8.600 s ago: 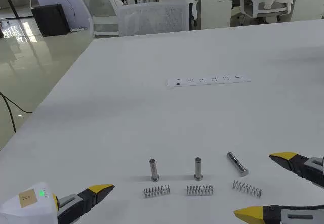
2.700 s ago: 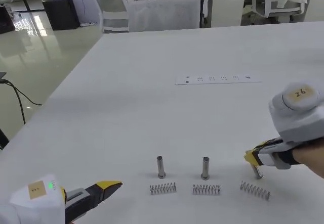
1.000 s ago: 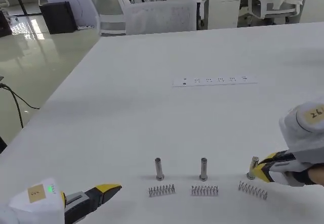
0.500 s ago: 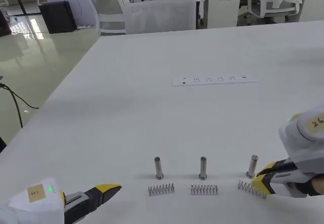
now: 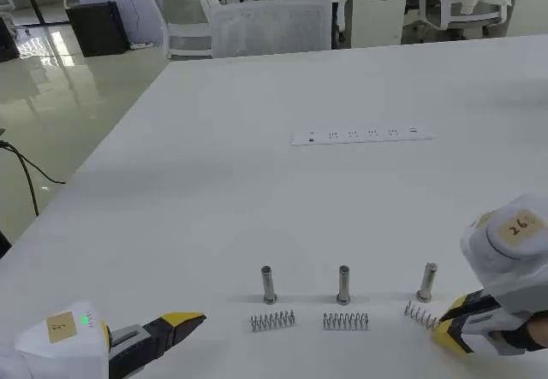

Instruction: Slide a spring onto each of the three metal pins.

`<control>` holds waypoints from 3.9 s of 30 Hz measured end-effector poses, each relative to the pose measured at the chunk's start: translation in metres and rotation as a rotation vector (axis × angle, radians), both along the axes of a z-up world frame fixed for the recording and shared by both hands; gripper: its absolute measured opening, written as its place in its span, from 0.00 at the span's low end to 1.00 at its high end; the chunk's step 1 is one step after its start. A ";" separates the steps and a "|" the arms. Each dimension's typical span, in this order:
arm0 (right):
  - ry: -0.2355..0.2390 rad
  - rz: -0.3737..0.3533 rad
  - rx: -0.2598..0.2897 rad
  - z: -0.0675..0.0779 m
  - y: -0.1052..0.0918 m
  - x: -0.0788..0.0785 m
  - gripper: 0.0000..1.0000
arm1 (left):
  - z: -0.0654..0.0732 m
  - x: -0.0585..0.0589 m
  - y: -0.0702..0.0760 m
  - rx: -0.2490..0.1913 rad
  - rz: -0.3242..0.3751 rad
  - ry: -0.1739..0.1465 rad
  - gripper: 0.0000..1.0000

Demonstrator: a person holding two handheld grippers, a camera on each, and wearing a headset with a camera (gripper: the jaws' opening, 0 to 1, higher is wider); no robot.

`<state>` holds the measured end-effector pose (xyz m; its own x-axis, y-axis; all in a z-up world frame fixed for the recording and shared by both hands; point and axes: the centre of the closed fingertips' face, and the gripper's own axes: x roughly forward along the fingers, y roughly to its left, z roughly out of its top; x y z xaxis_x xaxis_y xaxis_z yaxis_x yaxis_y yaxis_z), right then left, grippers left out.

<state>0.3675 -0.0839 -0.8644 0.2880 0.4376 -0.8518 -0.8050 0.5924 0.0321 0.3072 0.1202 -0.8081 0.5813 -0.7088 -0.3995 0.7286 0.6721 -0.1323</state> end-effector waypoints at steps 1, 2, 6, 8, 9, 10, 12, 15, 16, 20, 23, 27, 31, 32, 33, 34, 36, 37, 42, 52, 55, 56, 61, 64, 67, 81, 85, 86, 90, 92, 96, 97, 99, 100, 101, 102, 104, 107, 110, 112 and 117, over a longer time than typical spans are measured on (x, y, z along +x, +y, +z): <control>-0.006 0.009 -0.001 0.000 0.000 0.001 0.08 | 0.000 0.000 0.000 -0.001 0.001 0.000 0.74; -0.009 0.015 -0.004 0.000 0.000 0.001 0.08 | 0.000 0.000 0.000 -0.001 0.001 0.000 0.74; -0.009 0.035 -0.025 0.000 0.000 -0.001 0.08 | 0.001 0.000 0.000 0.000 -0.001 -0.002 0.74; -0.004 0.035 -0.022 0.002 0.002 -0.003 0.08 | 0.002 0.000 0.000 -0.002 0.000 -0.004 0.74; 0.001 0.037 -0.017 0.003 0.003 -0.005 0.08 | 0.002 0.001 0.000 -0.003 0.000 -0.005 0.73; 0.008 0.042 -0.011 0.004 0.005 -0.007 0.08 | 0.002 0.001 0.000 -0.005 0.000 -0.006 0.73; 0.015 0.048 0.002 0.007 0.009 -0.011 0.08 | 0.003 0.001 0.000 -0.008 0.001 -0.007 0.73; 0.015 0.070 0.023 0.014 0.018 -0.017 0.08 | 0.005 0.000 -0.001 -0.004 -0.007 -0.011 0.72; 0.013 0.073 0.028 0.016 0.020 -0.018 0.08 | 0.006 -0.001 -0.001 -0.004 -0.010 -0.013 0.71; -0.003 0.090 0.050 0.025 0.028 -0.019 0.08 | 0.009 -0.002 -0.005 0.005 -0.042 -0.015 0.70; -0.011 0.103 0.057 0.030 0.034 -0.020 0.08 | 0.012 -0.002 -0.008 0.001 -0.059 -0.015 0.68; -0.021 0.130 0.051 0.035 0.039 -0.021 0.08 | 0.021 0.000 -0.010 -0.004 -0.084 -0.012 0.67; -0.029 0.157 0.053 0.041 0.047 -0.022 0.08 | 0.035 0.005 -0.015 0.016 -0.126 -0.037 0.67; -0.032 0.164 0.053 0.042 0.048 -0.023 0.08 | 0.038 0.007 -0.016 0.015 -0.132 -0.042 0.66; -0.036 0.169 0.054 0.043 0.050 -0.023 0.08 | 0.043 0.009 -0.019 0.014 -0.141 -0.047 0.66; -0.036 0.173 0.056 0.044 0.051 -0.023 0.08 | 0.046 0.010 -0.021 0.011 -0.148 -0.052 0.66; -0.040 0.182 0.060 0.047 0.054 -0.024 0.08 | 0.051 0.012 -0.027 0.012 -0.172 -0.058 0.65; -0.043 0.186 0.063 0.049 0.055 -0.024 0.08 | 0.054 0.011 -0.031 0.015 -0.195 -0.061 0.64; -0.055 0.201 0.064 0.054 0.059 -0.025 0.08 | 0.066 0.011 -0.044 0.011 -0.238 -0.073 0.64; -0.073 0.240 0.080 0.066 0.073 -0.031 0.08 | 0.072 0.016 -0.057 -0.004 -0.244 -0.085 0.57; -0.074 0.257 0.080 0.066 0.076 -0.034 0.08 | 0.067 0.016 -0.066 -0.016 -0.243 -0.080 0.54; -0.076 0.260 0.080 0.067 0.077 -0.034 0.08 | 0.065 0.015 -0.069 -0.017 -0.245 -0.077 0.53; -0.078 0.283 0.087 0.070 0.081 -0.038 0.08 | 0.055 0.012 -0.078 -0.003 -0.275 -0.070 0.47; -0.072 0.302 0.095 0.071 0.086 -0.043 0.08 | 0.051 0.013 -0.079 -0.009 -0.270 -0.069 0.45; -0.065 0.323 0.096 0.070 0.089 -0.046 0.08 | 0.048 0.013 -0.078 -0.018 -0.266 -0.062 0.39; -0.027 0.480 0.093 0.064 0.100 -0.073 0.08 | 0.026 -0.003 -0.087 0.032 -0.356 -0.044 0.29; -0.016 0.530 0.088 0.062 0.102 -0.081 0.08 | 0.026 -0.008 -0.090 0.035 -0.384 -0.047 0.26; -0.015 0.541 0.086 0.061 0.103 -0.083 0.08 | 0.025 -0.010 -0.091 0.035 -0.395 -0.044 0.25; -0.018 0.585 0.082 0.061 0.105 -0.090 0.08 | 0.019 -0.019 -0.094 0.054 -0.441 -0.031 0.20; -0.022 0.603 0.083 0.061 0.105 -0.092 0.08 | 0.016 -0.024 -0.095 0.067 -0.463 -0.027 0.17; -0.016 0.628 0.079 0.060 0.104 -0.095 0.08 | 0.011 -0.029 -0.097 0.098 -0.499 -0.038 0.12; -0.017 0.633 0.079 0.060 0.104 -0.096 0.08 | 0.011 -0.030 -0.097 0.098 -0.501 -0.037 0.11; -0.017 0.646 0.073 0.059 0.104 -0.099 0.08 | 0.012 -0.030 -0.096 0.096 -0.503 -0.037 0.07; -0.015 0.649 0.072 0.058 0.104 -0.100 0.08 | 0.012 -0.030 -0.096 0.096 -0.504 -0.039 0.06; -0.016 0.655 0.070 0.058 0.104 -0.100 0.08 | 0.012 -0.030 -0.096 0.097 -0.506 -0.042 0.05; -0.020 0.658 0.068 0.058 0.104 -0.100 0.08 | 0.012 -0.030 -0.096 0.098 -0.507 -0.041 0.05; -0.024 0.662 0.068 0.059 0.104 -0.100 0.08 | 0.011 -0.031 -0.096 0.102 -0.511 -0.045 0.04; -0.032 0.660 0.078 0.063 0.103 -0.098 0.08 | 0.013 -0.030 -0.096 0.100 -0.511 -0.054 0.04; -0.043 0.652 0.103 0.068 0.104 -0.096 0.08 | 0.013 -0.029 -0.096 0.100 -0.509 -0.058 0.03; -0.045 0.641 0.129 0.073 0.105 -0.095 0.08 | 0.012 -0.029 -0.096 0.110 -0.511 -0.060 0.03; -0.050 0.627 0.160 0.079 0.109 -0.094 0.08 | 0.012 -0.027 -0.095 0.120 -0.507 -0.071 0.03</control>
<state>0.2732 0.0250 -0.7854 -0.0255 0.6558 -0.7545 -0.9994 0.0002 0.0339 0.2802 0.0253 -0.7964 0.2061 -0.8597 -0.4673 0.9705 0.2406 -0.0147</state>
